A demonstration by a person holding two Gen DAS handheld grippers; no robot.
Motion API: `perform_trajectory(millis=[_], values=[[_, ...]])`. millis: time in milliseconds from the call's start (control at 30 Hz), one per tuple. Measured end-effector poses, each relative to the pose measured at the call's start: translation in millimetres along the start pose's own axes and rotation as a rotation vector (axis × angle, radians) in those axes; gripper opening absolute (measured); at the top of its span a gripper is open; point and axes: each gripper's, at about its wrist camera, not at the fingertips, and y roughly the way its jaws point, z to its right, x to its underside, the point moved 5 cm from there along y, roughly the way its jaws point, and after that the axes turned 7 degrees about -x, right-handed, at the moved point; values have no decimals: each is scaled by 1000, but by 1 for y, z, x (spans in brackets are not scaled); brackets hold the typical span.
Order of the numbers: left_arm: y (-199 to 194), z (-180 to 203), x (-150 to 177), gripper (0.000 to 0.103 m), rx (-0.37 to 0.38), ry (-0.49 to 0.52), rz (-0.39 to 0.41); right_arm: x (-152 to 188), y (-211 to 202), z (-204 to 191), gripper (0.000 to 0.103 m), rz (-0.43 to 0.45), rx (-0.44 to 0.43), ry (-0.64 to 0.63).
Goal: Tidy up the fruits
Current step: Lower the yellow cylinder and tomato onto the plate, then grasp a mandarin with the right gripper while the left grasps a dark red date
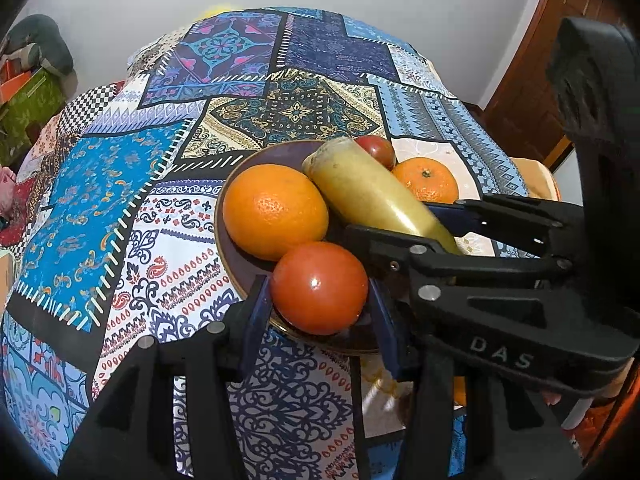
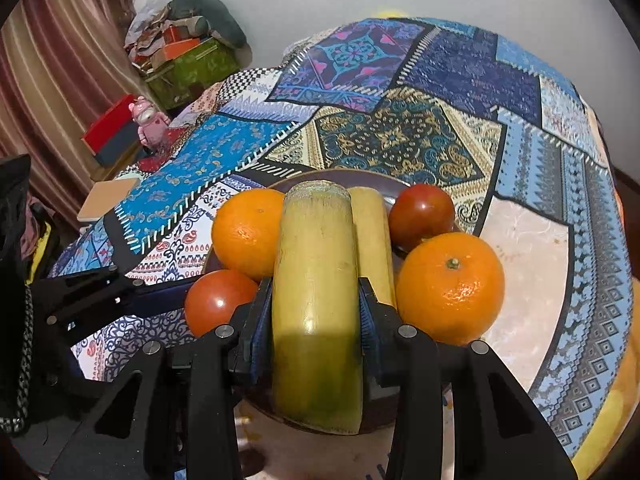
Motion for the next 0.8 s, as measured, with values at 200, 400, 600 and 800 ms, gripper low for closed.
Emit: perform_trajectory(millis=[200,400,600,800], values=[[2,-1,-2,49,0,-10,-7,0,-8,-5,38,16,9,-30],[-10,1,-4,49,-19,-1,21,2,-25,-2,39,46,19,-26],[-38,5,-5,50,-35,24,69,10,-58,2,40,98,42,-11],[-68,4,0,51,-25,15,95,30,-88,5,46,123,89,-13]])
